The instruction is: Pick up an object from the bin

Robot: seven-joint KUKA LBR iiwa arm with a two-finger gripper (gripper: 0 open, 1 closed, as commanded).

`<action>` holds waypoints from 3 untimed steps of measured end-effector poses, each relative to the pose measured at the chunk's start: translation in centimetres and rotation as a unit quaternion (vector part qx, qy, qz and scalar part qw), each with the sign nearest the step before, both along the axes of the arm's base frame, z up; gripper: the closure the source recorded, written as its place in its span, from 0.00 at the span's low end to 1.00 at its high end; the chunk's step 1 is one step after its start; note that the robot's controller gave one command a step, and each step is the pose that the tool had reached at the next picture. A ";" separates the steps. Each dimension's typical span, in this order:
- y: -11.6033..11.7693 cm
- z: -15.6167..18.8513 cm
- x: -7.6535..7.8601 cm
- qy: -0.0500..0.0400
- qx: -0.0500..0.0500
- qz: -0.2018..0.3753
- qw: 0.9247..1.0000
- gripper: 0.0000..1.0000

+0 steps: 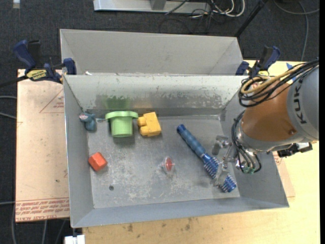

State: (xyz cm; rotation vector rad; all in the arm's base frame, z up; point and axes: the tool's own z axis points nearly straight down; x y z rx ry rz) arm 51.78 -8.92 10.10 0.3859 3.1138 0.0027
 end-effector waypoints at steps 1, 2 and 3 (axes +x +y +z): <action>2.1 0.5 -0.4 0.002 0.001 -0.048 0.999 0.00; 0.0 -3.2 -1.8 0.004 0.000 -0.364 0.931 0.00; 0.0 -3.3 -1.8 0.004 0.000 -0.363 0.932 0.00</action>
Offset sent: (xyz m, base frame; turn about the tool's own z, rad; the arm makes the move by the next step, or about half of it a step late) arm -0.0041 0.0196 0.0054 0.0990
